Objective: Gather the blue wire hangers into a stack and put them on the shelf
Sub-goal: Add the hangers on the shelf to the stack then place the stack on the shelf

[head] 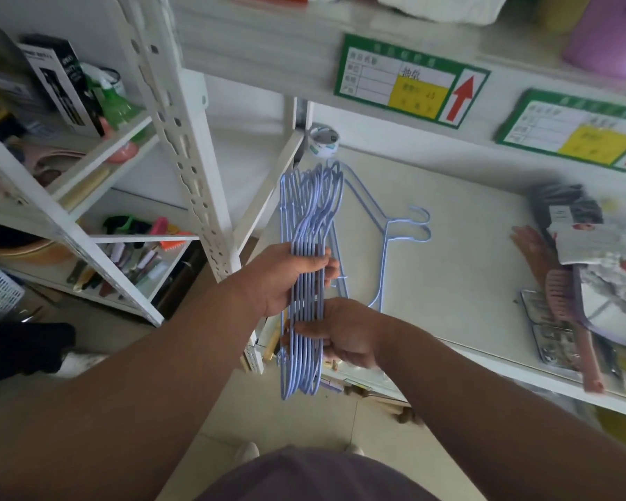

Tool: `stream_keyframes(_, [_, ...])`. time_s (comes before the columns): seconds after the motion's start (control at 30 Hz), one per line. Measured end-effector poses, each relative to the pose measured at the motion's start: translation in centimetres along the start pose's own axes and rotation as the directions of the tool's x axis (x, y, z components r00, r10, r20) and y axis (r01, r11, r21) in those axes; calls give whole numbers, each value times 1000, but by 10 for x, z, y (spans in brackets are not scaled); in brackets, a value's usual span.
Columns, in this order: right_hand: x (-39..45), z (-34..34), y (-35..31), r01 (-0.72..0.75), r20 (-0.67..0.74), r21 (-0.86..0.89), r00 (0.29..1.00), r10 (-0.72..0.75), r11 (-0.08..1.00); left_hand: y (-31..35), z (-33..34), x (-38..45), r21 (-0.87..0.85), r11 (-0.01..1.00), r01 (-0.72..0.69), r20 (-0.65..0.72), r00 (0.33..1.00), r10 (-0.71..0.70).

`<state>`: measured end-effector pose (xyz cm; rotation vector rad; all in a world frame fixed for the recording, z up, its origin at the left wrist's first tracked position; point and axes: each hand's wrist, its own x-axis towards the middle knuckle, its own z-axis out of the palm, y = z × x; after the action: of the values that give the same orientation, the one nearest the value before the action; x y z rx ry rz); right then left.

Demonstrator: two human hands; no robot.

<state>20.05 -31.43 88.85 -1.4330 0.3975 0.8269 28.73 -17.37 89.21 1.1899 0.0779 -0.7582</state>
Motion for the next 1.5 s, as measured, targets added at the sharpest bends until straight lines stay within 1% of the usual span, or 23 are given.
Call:
stream_keyframes(0.07, [-4, -3, -8, 15, -54, -107, 998, -21, 994, 0, -1, -1, 9, 1000, -11, -23, 1000, 11])
stream_keyframes(0.1, [-4, -8, -12, 8, -123, -152, 992, -27, 988, 0, -2, -2, 14, 1000, -14, -42, 999, 15])
stream_keyframes(0.13, [-3, -15, -17, -4, -222, -179, 974, -36, 984, 1, -3, -3, 13, 1000, -14, -57, 998, 15])
stream_keyframes(0.17, [-2, -25, -21, -4, -352, -230, 933, -79, 973, 1, -3, -4, 3, 1000, -12, -66, 998, 12])
stream_keyframes(0.2, [1, -38, -25, -12, -484, -337, 860, -162, 941, 1, -4, -5, -14, 1000, -6, -66, 998, 5])
stream_keyframes(0.23, [3, -53, -26, -64, -593, -473, 761, -264, 879, 2, -4, -6, -34, 999, -2, -62, 998, 0])
stream_keyframes(0.27, [6, -67, -27, -149, -664, -565, 666, -340, 812, 1, -6, -7, -49, 999, -3, -57, 998, 0])
stream_keyframes(0.3, [8, -80, -27, -215, -710, -588, 600, -369, 780, 1, -6, -7, -54, 999, -4, -52, 999, 1])
stream_keyframes(0.33, [10, -91, -25, -270, -734, -584, 578, -355, 766, 1, -7, -7, -52, 999, -3, -49, 999, 1])
stream_keyframes(0.4, [14, -104, -22, -367, -727, -597, 623, -288, 714, 0, -9, -7, -49, 999, 1, -55, 998, -4])
stream_keyframes(0.5, [23, -112, -18, -423, -711, -615, 661, -238, 665, 0, -9, -8, -50, 999, 8, -63, 998, -11])
stream_keyframes(0.57, [25, -111, -18, -427, -709, -621, 663, -238, 658, 1, -8, -9, -53, 999, 6, -60, 998, -9])
stream_keyframes(0.73, [16, -110, -24, -425, -728, -576, 655, -203, 698, 1, -8, -9, -46, 999, -3, -68, 998, 0])
stream_keyframes(0.77, [15, -111, -24, -414, -736, -553, 649, -192, 723, 1, -8, -9, -43, 999, -2, -69, 998, -1])
stream_keyframes(0.83, [12, -115, -24, -352, -722, -510, 671, -168, 785, 1, -8, -9, -38, 999, 2, -68, 998, -5])
stream_keyframes(0.9, [8, -115, -26, -213, -699, -427, 694, -171, 879, 1, -9, -9, -32, 999, 4, -61, 998, -6])
stream_keyframes(0.93, [6, -114, -28, -154, -687, -408, 701, -191, 900, 1, -9, -9, -29, 1000, 4, -59, 998, -6])
stream_keyframes(1.1, [-9, -91, -40, 38, -587, -455, 738, -332, 890, 2, -6, -8, -48, 999, 23, -58, 998, -26])
stream_keyframes(1.27, [-18, -52, -47, 119, -500, -480, 777, -382, 869, 3, -3, -7, -38, 999, 32, -45, 998, -34])
stream_keyframes(1.4, [-25, -30, -41, 120, -420, -471, 840, -343, 874, 4, -3, -6, -36, 999, 32, -79, 996, -35])
stream_keyframes(1.5, [-28, -17, -32, 94, -365, -505, 878, -311, 858, 4, -3, -7, -43, 999, 26, -83, 996, -29])
